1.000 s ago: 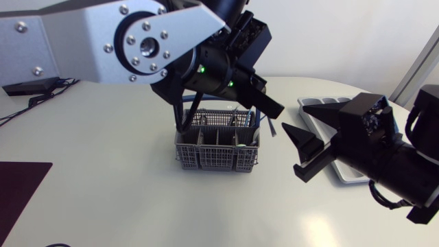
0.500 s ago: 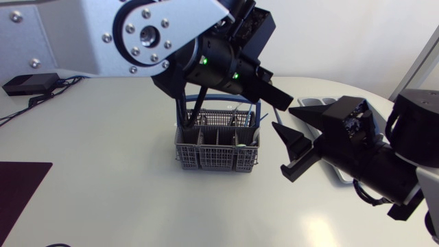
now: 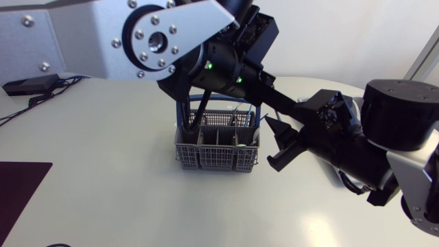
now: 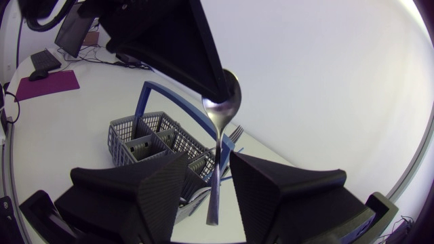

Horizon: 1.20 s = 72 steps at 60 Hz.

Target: Sort the cutlery from the basket into the organizer compartments.

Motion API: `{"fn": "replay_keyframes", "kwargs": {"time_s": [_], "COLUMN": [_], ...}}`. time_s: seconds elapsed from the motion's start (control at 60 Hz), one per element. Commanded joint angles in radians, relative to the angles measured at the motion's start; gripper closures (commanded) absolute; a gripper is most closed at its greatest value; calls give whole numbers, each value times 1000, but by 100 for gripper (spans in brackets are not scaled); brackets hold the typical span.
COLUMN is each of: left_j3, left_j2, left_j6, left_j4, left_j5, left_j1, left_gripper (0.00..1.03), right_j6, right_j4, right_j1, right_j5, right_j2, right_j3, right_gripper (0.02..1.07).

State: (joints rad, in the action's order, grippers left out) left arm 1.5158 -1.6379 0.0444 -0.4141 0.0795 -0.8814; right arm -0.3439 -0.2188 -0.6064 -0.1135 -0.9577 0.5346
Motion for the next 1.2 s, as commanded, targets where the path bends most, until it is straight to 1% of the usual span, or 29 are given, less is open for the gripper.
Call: {"fn": "replay_keyframes", "kwargs": {"time_s": [0.0, 0.05, 0.117, 0.167, 0.217, 0.25, 0.383, 0.433, 0.5, 0.683, 0.783, 0.817, 0.85, 0.883, 0.9, 0.933, 0.95, 0.967, 1.0, 1.033, 1.05, 1.083, 1.1, 1.133, 1.183], "left_j3": [9, 9, 7, 6, 6, 6, 6, 6, 6, 11, 11, 12, 15, 15, 17, 20, 24, 26, 27, 32, 34, 34, 34, 34, 32], "left_j2": [-22, -22, -23, -27, -30, -31, -34, -34, -34, -33, -31, -31, -31, -30, -27, -22, -14, -11, 0, 7, 12, 21, 23, 36, 53], "left_j6": [-28, -28, -28, -28, -28, -28, -28, -28, -29, -31, -34, -35, -35, -32, -29, -24, -24, -23, -21, -20, -18, -14, -14, -6, -8], "left_j4": [8, 8, 8, 8, 8, 8, 8, 8, 8, 8, 8, 8, 8, 8, 8, 8, 9, 9, 14, 17, 17, 23, 23, 31, 40], "left_j5": [-9, -9, -9, -9, -9, -9, -9, -9, -9, -12, -24, -27, -34, -35, -35, -35, -35, -35, -35, -35, -35, -35, -35, -34, -35], "left_j1": [-5, -4, -4, -4, -5, -5, -8, -10, -11, -19, -22, -24, -24, -24, -22, -22, -16, -13, -5, 7, 15, 22, 24, 41, 62], "left_gripper": [100, 100, 100, 100, 100, 100, 100, 100, 100, 100, 97, 92, 83, 72, 63, 54, 45, 42, 31, 24, 19, 13, 12, 7, 6], "right_j6": [-6, -7, -9, -9, -10, -10, -12, -15, -15, -17, -17, -17, -17, -17, -17, -17, -17, -17, -15, -15, -17, -17, -15, -17, -17], "right_j4": [-19, -21, -19, -17, -16, -14, -10, -7, -2, 16, 33, 38, 44, 49, 55, 67, 75, 79, 88, 93, 101, 110, 114, 125, 151], "right_j1": [-10, -10, -10, -10, -10, -10, -10, -12, -13, -13, -13, -13, -13, -13, -13, -13, -13, -12, -6, 0, 7, 19, 27, 46, 71], "right_j5": [-17, -22, -22, -22, -22, -22, -22, -22, -18, -12, -6, 0, 0, 2, 3, 11, 17, 23, 29, 38, 46, 60, 67, 89, 118], "right_j2": [-24, -30, -36, -36, -36, -36, -39, -42, -47, -47, -41, -41, -38, -35, -32, -27, -23, -21, -16, -12, -7, 0, 4, 14, 28], "right_j3": [34, 39, 42, 42, 44, 44, 45, 45, 44, 41, 41, 41, 42, 42, 42, 44, 44, 44, 44, 41, 41, 38, 36, 34, 33], "right_gripper": [65, 66, 71, 72, 80, 81, 94, 98, 100, 100, 101, 101, 101, 101, 101, 101, 101, 101, 101, 101, 101, 101, 101, 101, 101]}}
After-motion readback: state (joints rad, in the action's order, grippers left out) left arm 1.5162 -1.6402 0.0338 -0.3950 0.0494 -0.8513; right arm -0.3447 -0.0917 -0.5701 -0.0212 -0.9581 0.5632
